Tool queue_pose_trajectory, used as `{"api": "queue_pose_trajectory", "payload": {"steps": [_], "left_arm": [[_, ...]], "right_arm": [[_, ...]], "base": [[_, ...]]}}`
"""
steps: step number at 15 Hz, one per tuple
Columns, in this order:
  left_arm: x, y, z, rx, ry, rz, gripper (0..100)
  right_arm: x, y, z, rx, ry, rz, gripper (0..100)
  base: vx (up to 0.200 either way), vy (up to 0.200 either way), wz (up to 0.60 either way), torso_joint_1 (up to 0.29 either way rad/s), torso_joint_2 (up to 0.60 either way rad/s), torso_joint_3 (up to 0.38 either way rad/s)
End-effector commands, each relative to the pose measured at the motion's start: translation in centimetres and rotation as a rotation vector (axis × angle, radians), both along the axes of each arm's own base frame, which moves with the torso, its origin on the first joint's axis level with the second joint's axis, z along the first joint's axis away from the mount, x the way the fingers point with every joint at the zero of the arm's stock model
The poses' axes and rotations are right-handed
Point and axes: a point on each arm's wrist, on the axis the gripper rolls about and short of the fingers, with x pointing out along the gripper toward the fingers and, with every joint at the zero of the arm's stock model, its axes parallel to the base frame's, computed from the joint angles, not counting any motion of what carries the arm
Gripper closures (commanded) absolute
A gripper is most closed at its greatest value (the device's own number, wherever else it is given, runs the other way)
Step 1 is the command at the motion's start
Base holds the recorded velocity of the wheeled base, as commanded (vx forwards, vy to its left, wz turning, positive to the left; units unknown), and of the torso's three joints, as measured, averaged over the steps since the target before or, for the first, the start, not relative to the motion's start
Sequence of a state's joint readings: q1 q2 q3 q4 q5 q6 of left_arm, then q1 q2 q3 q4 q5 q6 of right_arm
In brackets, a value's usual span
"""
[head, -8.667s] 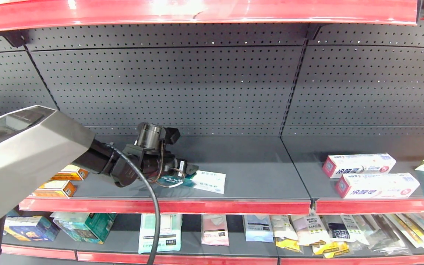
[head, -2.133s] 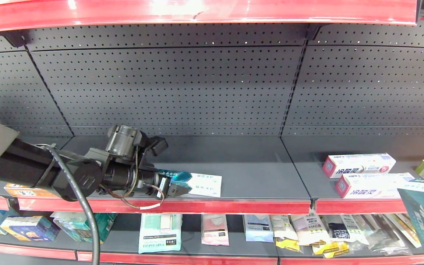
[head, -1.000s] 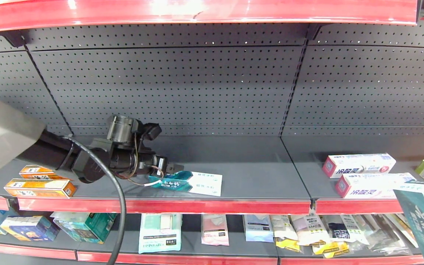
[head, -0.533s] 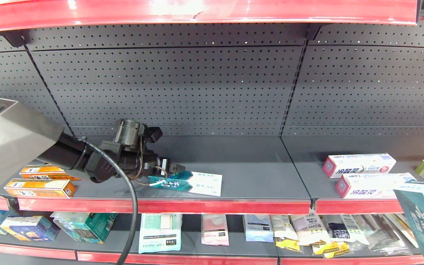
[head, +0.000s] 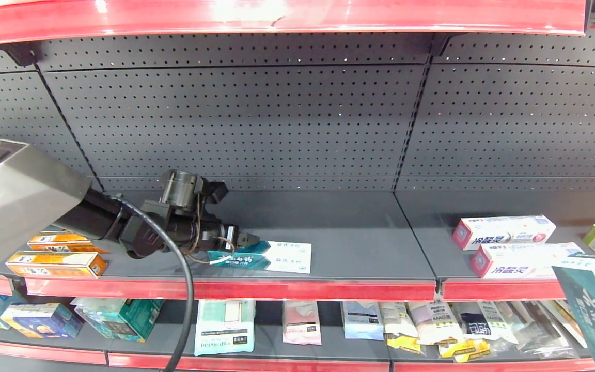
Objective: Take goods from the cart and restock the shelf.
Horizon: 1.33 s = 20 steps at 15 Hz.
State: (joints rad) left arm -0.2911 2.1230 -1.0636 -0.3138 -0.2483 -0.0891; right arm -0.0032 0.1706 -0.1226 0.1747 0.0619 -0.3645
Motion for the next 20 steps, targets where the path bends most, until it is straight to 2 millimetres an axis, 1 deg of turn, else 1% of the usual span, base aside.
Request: {"api": "queue_pose_trajectory", "payload": {"steps": [1,9,15,20], "left_arm": [[-0.01,-0.01,-0.01,0.000,0.000,-0.001,0],[-0.43,0.11,0.44,0.007,0.020,-0.002,0],[0.04,0.22,0.73,0.002,0.000,0.006,0],[0.18,0.91,0.85,-0.003,-0.017,0.024,0]], "right_arm": [[0.01,0.00,0.00,0.000,0.001,0.001,100],[0.01,0.00,0.00,0.000,0.001,0.001,100],[0.00,0.00,0.00,0.001,0.000,0.001,100],[0.01,0.00,0.00,0.001,0.001,0.001,100]], "base": [[0.000,0.000,0.00,0.000,0.00,0.000],[0.000,0.000,0.00,0.000,0.00,0.000],[0.000,0.000,0.00,0.000,0.00,0.000],[0.000,0.000,0.00,0.000,0.00,0.000]]}}
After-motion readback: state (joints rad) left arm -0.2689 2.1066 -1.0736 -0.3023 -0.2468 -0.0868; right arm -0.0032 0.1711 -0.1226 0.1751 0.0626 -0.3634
